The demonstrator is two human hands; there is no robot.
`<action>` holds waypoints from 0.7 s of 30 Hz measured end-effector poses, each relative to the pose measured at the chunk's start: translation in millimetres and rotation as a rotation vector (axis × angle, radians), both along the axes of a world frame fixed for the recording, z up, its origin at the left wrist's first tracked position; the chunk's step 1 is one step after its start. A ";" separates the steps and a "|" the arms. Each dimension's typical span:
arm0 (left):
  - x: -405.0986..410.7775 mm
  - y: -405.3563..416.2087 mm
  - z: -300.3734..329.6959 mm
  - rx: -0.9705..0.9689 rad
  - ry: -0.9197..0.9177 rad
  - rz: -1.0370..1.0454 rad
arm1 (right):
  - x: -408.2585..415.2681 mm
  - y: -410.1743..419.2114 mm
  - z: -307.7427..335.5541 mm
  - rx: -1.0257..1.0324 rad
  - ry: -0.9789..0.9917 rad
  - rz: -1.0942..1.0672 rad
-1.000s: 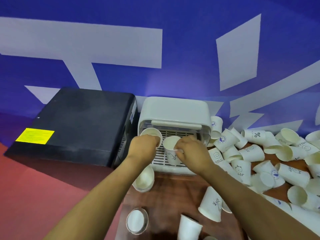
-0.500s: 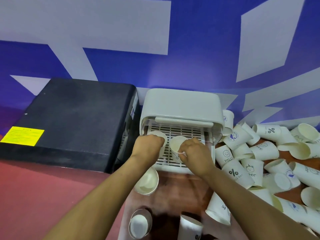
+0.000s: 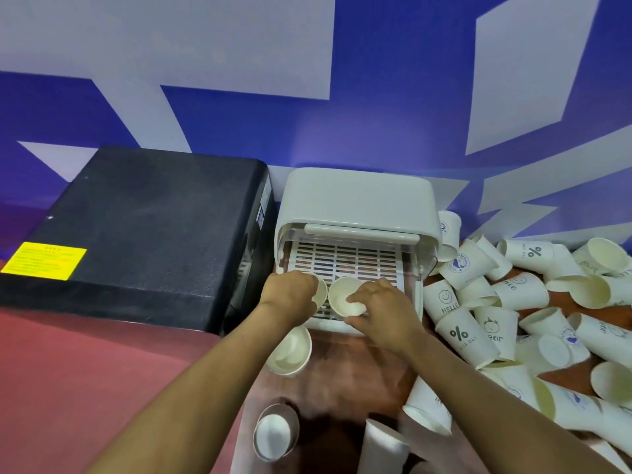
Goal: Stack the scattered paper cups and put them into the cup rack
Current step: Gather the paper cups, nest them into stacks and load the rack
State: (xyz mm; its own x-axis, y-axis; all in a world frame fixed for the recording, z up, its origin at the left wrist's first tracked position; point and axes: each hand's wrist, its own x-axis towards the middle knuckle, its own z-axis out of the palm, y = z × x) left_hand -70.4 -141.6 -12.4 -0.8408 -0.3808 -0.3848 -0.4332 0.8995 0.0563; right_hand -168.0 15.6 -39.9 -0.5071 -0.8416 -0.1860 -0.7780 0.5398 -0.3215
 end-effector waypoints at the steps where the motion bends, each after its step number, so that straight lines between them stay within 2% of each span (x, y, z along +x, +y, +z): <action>1: 1.3 0.9 4.2 0.011 0.014 0.007 | -1.4 5.0 2.7 -0.017 -0.004 -0.004; 4: 9.9 7.7 20.1 0.075 0.092 0.051 | -5.5 27.9 14.6 -0.059 0.009 -0.018; 7: 26.0 28.1 35.5 0.130 0.264 0.068 | -6.3 62.1 23.8 -0.093 0.036 -0.096; 12: 47.6 91.2 47.2 0.230 0.431 0.006 | 4.7 127.3 24.4 -0.028 0.003 -0.172; 17: 58.0 138.0 27.2 0.323 0.404 -0.138 | 21.5 175.6 12.1 0.025 -0.042 -0.170; 21: 64.9 157.9 -3.5 0.329 0.238 -0.200 | 35.8 189.9 4.9 0.136 0.100 0.128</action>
State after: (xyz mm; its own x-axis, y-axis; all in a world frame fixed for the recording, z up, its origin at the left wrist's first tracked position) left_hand -5.6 16.3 -15.9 -0.9653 -0.0911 -0.2447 -0.1924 0.8817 0.4307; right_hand -132.2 205.4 -35.0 -0.4198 -0.8707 -0.2562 -0.8672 0.4681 -0.1698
